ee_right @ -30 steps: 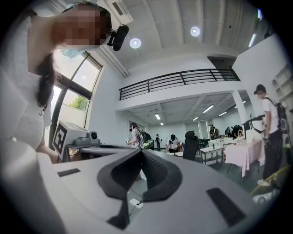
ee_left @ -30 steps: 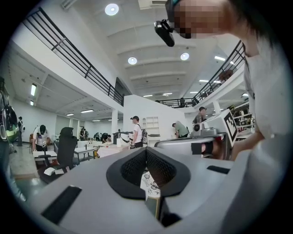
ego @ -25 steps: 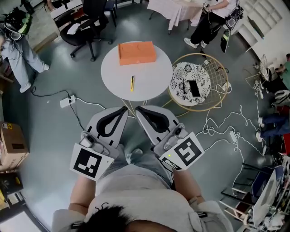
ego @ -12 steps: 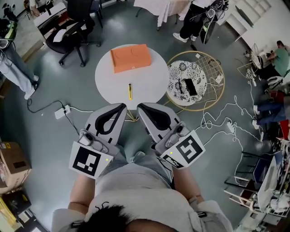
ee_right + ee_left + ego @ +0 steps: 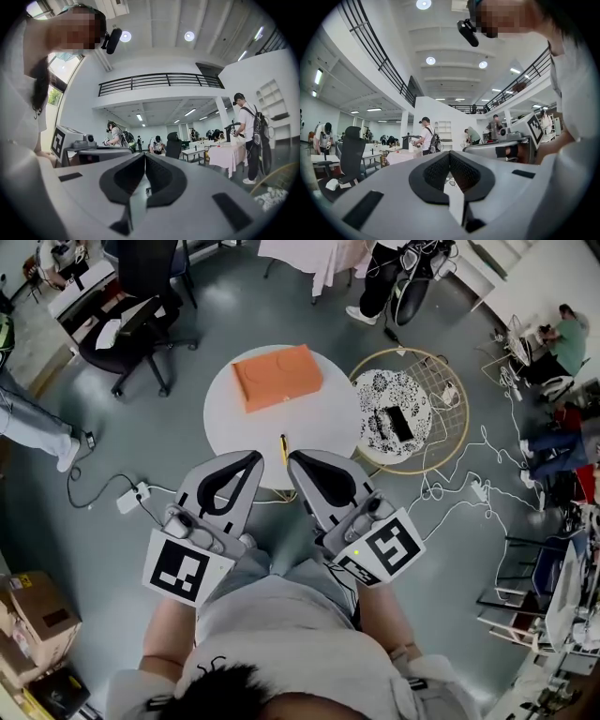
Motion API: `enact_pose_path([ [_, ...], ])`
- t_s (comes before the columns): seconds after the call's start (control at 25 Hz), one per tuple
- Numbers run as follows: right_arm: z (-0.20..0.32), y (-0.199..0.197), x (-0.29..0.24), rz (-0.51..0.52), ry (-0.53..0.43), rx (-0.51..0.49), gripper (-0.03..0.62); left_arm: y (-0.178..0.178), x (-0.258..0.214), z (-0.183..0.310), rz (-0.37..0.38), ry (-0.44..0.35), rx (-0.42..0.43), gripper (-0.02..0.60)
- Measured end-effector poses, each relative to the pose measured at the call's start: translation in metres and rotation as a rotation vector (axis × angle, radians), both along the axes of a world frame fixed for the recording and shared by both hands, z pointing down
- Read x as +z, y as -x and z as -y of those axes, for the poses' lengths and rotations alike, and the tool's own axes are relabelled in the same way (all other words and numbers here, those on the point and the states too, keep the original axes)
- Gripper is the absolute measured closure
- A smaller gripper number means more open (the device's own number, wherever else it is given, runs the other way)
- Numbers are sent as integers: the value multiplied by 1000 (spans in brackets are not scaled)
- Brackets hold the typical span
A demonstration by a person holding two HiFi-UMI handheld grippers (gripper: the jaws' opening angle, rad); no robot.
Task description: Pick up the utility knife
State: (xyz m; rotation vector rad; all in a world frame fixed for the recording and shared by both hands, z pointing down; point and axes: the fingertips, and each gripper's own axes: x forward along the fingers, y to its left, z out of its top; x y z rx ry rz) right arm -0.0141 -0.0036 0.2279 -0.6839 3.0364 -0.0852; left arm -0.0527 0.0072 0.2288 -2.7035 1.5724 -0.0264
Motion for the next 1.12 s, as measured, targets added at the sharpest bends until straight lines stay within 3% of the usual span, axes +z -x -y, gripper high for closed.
enact_pose_path([
  [0.32,14,28,10,-12,25,81,583,29,6,13,16,4,81,571],
  [0.68,51,3,39,-76,64,191,583,19,11,37,3,11,119,571],
  [1.12,97,0,96,-167,167,202,582,9,30,80,-6,41,148,571],
])
